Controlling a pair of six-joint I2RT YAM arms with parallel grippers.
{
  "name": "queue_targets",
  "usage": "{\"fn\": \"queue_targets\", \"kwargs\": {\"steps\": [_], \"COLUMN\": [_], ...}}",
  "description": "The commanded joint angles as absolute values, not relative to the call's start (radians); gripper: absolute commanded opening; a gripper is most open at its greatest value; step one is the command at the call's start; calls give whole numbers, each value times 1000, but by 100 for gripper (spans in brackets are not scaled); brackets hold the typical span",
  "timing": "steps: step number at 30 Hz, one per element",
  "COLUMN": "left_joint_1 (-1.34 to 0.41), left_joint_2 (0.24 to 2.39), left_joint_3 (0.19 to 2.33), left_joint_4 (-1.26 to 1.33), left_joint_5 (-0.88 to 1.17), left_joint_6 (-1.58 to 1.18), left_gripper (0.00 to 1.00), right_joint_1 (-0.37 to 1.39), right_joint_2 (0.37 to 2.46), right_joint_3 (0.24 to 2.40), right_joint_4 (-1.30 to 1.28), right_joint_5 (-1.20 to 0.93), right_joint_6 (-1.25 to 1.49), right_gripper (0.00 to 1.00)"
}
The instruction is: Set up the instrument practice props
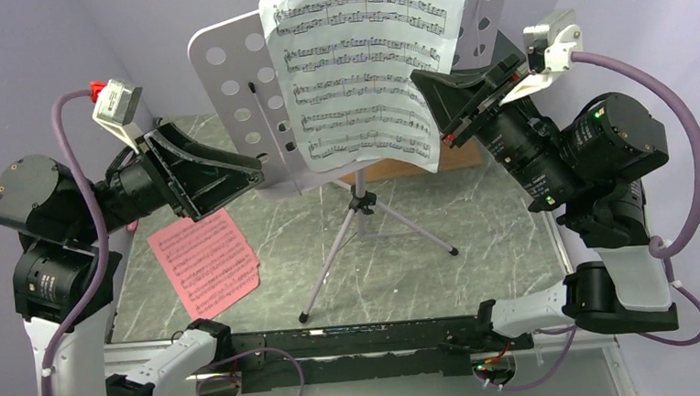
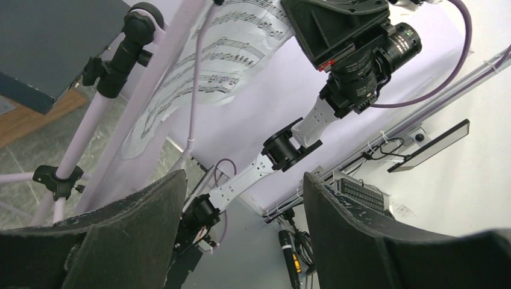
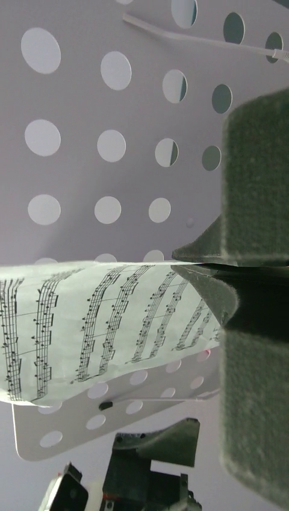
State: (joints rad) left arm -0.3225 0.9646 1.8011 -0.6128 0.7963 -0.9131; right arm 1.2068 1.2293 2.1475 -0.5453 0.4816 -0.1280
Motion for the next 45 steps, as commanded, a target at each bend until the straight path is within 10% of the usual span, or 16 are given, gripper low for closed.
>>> {"fn": "queue_targets", "kwargs": {"steps": [1,8,26,45], "left_joint_1": [-321,-318,-174,-449], "left_joint_2": [966,949,982,1126], "left_joint_3": [1804,1765,1810,1963], "left_joint_4": [-517,-516,-494,-710], "left_joint_5": [798,701,762,523], "left_joint_6": [-953,-919,-958,-705], "left_gripper": [73,54,46,40], "right_joint_1": [1209,1209,1207,1207], "right_joint_2": [1217,1229,1263,1260], "right_joint_3": [2163,2145,2119,2054], "right_joint_4": [-482,-441,-393,-333], "right_joint_5": [528,516,488,492], "right_joint_6": [-148,-171,-180,-179], "right_gripper": [0,0,0,0]}}
